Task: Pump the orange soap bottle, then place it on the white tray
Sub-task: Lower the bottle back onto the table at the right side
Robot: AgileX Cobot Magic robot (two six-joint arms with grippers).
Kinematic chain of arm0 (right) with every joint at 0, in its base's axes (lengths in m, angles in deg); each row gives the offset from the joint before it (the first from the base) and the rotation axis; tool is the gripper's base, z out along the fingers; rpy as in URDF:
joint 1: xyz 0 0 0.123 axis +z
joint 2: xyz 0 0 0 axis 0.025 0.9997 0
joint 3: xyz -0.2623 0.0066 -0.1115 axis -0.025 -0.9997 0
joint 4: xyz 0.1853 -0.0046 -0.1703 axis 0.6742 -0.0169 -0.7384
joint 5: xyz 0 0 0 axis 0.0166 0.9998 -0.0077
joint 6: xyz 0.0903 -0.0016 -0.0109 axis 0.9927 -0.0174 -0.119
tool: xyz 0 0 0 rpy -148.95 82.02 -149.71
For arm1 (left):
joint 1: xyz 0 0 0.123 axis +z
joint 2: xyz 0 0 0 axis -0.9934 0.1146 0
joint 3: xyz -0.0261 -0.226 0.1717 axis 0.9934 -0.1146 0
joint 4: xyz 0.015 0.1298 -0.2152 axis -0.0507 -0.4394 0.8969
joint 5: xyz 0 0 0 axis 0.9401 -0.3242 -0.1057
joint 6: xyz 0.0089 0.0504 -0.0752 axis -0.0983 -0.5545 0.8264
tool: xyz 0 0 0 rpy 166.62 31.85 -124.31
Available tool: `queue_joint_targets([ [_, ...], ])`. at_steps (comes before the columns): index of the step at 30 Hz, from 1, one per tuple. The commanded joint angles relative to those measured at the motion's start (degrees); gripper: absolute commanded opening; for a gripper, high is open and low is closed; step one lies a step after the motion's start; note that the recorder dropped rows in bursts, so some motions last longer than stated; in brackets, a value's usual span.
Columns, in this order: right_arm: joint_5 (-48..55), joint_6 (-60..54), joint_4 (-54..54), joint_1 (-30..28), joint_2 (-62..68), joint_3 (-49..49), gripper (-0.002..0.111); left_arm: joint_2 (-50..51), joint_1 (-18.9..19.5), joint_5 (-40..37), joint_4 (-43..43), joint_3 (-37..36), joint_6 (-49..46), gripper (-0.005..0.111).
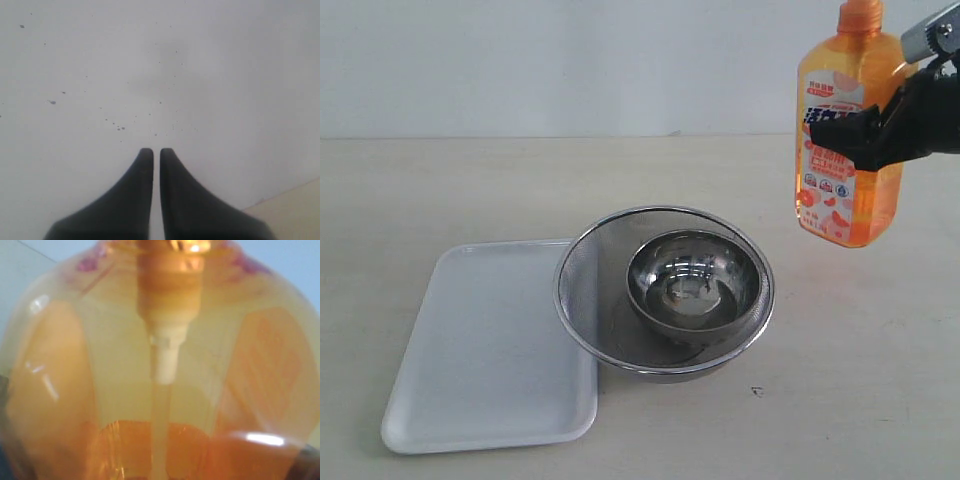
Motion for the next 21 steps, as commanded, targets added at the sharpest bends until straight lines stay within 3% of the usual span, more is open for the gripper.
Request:
queue_joint_targets([
  [1,-2.1,-5.6,7.7,-0.1,-4.9,-5.5,0.000,-2.2,0.1,0.1,0.4,-3.7,1.2,0.005],
  [10,-2.8,-9.9,6.1,0.2,-7.5,-9.7,0.000,-2.8,0.1,-0.2,0.4,-5.5,4.2,0.005],
  [21,10.4,-14.5,5.5,10.4,-7.5,-9.7,0.000,-2.7,-0.8,-3.9,0.4,-5.5,4.9,0.005],
])
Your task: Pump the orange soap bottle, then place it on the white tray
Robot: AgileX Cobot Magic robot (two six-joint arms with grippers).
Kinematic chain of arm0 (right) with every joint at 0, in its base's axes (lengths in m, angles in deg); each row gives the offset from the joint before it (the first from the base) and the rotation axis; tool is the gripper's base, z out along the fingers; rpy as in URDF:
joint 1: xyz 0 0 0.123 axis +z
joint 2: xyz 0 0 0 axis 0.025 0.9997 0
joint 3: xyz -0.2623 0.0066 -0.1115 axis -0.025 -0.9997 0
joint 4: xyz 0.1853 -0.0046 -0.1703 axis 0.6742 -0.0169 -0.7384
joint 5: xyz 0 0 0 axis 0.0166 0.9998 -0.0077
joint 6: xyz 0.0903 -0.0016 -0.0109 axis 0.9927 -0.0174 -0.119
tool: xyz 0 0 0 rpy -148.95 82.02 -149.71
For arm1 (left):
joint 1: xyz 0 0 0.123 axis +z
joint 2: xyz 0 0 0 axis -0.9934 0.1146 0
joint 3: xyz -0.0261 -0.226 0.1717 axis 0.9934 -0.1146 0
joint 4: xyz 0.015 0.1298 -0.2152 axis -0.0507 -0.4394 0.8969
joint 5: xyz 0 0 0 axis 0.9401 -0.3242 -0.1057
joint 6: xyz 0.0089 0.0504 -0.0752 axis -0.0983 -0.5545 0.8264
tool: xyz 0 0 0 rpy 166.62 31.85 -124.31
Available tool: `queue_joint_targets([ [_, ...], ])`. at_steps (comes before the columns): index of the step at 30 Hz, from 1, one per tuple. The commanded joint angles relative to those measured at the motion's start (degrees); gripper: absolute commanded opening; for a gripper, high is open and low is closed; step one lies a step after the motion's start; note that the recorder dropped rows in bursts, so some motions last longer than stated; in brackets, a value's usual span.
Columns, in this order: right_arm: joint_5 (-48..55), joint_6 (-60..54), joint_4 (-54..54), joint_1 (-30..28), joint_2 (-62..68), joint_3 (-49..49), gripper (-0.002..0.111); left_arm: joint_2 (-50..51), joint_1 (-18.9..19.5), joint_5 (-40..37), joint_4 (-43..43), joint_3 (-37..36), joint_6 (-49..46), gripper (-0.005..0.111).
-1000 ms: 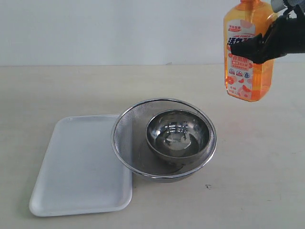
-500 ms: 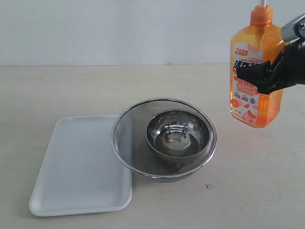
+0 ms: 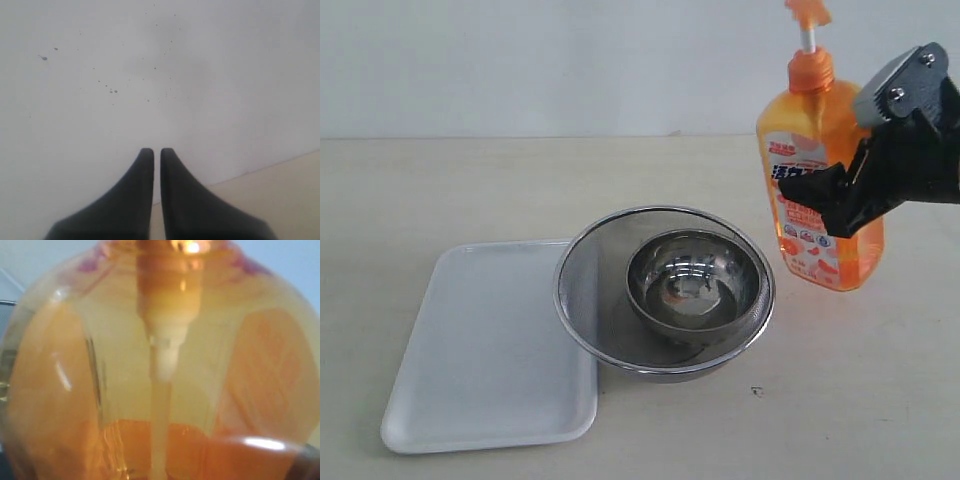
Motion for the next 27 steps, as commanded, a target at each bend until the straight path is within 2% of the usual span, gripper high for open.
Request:
queue_joint_targets([
  [1,6.5,-3.6,2.3,3.4,-1.5,0.4,0.000,-0.3,-1.1,-2.3,0.4,-0.2,0.7,0.005],
  [3,8.9,-4.3,2.3,4.8,-1.5,0.4,0.000,-0.3,-2.1,-2.6,0.4,-0.2,0.7,0.005],
  [8,7.2,-5.0,6.2,4.8,-1.5,0.4,0.000,-0.3,-4.3,-2.6,0.4,-0.2,0.7,0.005],
  [11,6.6,-5.0,6.3,4.8,-1.4,0.4,0.000,-0.3,-7.0,-2.3,0.4,-0.2,1.2,0.005],
  [13,6.2,-5.8,6.3,4.8,-0.9,0.4,0.000,-0.3,-10.6,-1.3,0.4,-0.2,1.2,0.005],
  [15,5.9,-6.2,6.3,4.8,-0.3,0.4,0.000,-0.3,-12.6,0.1,0.4,-0.2,1.2,0.005],
  [27,4.8,-10.8,8.1,4.8,1.4,0.4,0.000,3.6,-20.7,6.3,0.4,0.8,3.6,0.005],
])
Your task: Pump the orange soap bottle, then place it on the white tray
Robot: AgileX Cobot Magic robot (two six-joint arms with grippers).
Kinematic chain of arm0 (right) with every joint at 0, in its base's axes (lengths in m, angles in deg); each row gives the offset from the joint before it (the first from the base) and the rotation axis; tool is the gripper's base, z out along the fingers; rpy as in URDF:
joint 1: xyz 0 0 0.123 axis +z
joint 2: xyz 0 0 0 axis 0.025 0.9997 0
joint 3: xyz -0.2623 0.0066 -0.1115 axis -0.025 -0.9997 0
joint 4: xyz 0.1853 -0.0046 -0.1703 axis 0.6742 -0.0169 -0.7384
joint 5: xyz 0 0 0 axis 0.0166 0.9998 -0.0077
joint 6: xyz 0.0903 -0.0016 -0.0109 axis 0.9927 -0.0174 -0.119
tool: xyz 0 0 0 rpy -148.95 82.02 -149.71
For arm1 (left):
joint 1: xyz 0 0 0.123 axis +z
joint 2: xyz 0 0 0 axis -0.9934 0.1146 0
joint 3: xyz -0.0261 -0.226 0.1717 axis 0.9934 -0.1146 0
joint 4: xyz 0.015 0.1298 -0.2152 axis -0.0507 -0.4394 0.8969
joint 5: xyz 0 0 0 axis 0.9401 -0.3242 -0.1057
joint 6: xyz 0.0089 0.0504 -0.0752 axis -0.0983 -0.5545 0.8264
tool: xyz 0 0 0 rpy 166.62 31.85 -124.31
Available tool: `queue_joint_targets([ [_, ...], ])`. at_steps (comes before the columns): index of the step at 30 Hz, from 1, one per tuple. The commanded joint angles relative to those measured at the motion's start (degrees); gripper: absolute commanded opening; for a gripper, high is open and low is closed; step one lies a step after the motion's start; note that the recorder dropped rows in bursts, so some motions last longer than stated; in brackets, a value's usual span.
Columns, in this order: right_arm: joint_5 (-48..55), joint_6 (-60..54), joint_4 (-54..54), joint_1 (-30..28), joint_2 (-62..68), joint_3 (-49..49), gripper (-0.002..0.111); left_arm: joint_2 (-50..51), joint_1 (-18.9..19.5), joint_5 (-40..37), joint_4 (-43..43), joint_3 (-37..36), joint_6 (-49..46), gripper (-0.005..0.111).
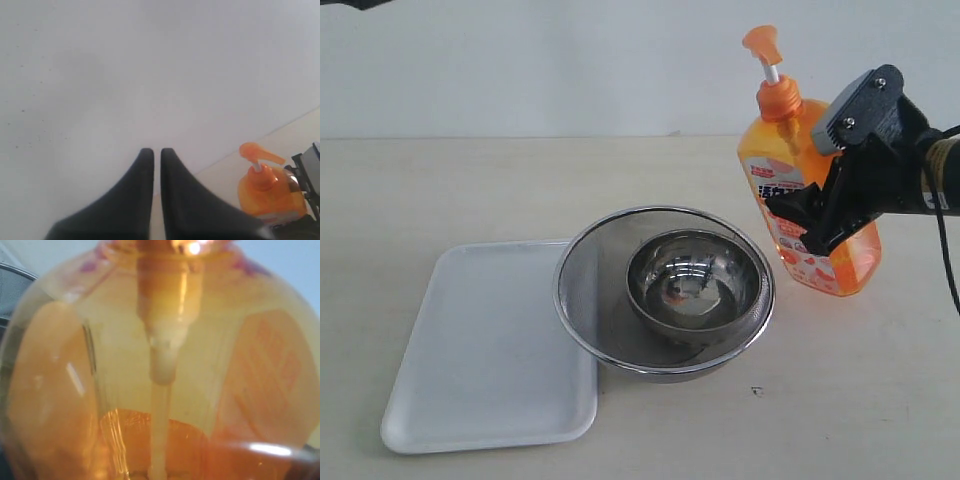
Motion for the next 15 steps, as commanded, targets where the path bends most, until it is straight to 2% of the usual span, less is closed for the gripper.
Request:
queue_joint_targets([
  [1,-3.0,-1.6,1.9,0.1,0.0,0.5,0.000,3.0,-2.7,1.0,0.4,1.1,0.8,0.005],
  [15,-4.4,-3.3,3.4,0.1,1.8,0.5,0.000,15.7,-12.0,1.5,-0.2,9.7,0.8,0.005],
])
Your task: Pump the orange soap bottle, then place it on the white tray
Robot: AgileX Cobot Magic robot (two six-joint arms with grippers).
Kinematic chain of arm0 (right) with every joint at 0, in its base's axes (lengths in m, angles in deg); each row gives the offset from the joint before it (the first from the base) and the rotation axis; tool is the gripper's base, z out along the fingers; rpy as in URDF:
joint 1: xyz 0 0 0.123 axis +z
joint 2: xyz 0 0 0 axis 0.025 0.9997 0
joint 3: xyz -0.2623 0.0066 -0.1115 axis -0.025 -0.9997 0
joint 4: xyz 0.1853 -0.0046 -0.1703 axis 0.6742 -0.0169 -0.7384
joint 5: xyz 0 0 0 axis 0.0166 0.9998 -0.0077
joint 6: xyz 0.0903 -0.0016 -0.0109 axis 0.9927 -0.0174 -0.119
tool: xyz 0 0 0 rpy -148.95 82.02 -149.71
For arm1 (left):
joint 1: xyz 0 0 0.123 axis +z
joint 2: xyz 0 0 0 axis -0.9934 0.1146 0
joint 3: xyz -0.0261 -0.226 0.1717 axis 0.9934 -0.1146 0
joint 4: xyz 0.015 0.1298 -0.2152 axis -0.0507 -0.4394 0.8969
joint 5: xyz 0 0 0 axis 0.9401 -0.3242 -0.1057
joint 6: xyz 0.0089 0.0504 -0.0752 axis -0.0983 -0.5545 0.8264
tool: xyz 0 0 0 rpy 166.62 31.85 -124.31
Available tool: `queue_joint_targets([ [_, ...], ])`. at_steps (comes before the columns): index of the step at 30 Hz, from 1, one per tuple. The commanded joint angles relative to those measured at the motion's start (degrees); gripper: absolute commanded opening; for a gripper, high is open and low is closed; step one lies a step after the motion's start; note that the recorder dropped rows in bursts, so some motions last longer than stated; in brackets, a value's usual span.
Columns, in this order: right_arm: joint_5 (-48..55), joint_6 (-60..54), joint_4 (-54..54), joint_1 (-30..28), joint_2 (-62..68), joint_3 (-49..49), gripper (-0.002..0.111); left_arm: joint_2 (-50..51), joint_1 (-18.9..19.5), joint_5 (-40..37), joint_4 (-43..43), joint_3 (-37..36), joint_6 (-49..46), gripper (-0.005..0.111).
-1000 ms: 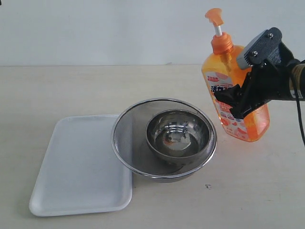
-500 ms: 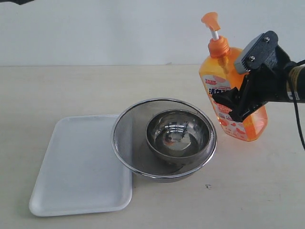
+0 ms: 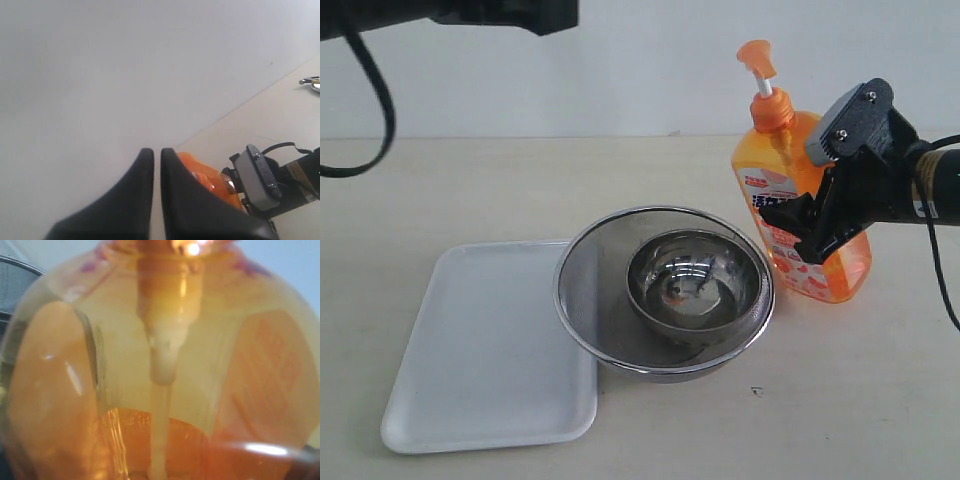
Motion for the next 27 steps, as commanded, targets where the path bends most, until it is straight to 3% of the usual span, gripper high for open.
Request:
queue_joint_targets([
  [1,-2.4,-1.3,1.9,0.1,-0.7,0.5,0.000,4.5,-3.1,0.9,-0.1,2.8,0.5,0.005],
  [9,-2.4,-1.3,1.9,0.1,-0.7,0.5,0.000,11.2,-6.9,1.1,-0.1,8.8,0.5,0.005],
  [18,-2.3,-1.1,1.9,0.1,-0.7,0.5,0.000,18.0,-8.3,0.8,-0.1,14.1,0.5,0.005],
  [27,-2.3,-1.0,1.9,0.1,-0.7,0.5,0.000,25.2,-8.6,-6.9,0.0,21.6,1.9,0.005],
])
